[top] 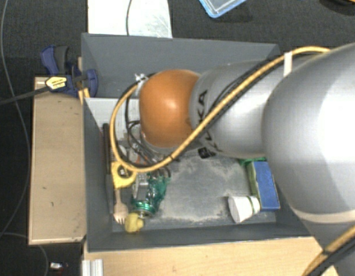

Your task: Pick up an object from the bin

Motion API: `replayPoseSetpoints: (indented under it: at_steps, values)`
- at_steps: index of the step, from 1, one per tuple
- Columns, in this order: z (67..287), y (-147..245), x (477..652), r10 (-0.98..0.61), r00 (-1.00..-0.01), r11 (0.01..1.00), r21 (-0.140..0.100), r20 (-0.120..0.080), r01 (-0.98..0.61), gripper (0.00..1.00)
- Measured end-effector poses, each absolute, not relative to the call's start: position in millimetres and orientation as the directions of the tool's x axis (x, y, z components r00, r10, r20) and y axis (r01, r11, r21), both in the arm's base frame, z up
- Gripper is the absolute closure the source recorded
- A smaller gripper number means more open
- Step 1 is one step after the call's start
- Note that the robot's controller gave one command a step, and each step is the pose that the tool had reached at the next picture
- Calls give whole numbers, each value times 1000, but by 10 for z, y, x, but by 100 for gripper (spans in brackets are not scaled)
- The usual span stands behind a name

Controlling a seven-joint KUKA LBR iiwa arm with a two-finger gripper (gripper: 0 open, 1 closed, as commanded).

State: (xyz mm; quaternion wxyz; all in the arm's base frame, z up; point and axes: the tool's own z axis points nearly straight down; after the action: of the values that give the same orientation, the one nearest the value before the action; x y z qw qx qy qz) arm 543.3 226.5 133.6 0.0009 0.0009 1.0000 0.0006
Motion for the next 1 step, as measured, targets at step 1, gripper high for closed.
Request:
replayPoseSetpoints:
  at_steps: [1]
  values:
    - [1245, 1906, 4988, -365, -931, 931, 1, 1, -365, 0]
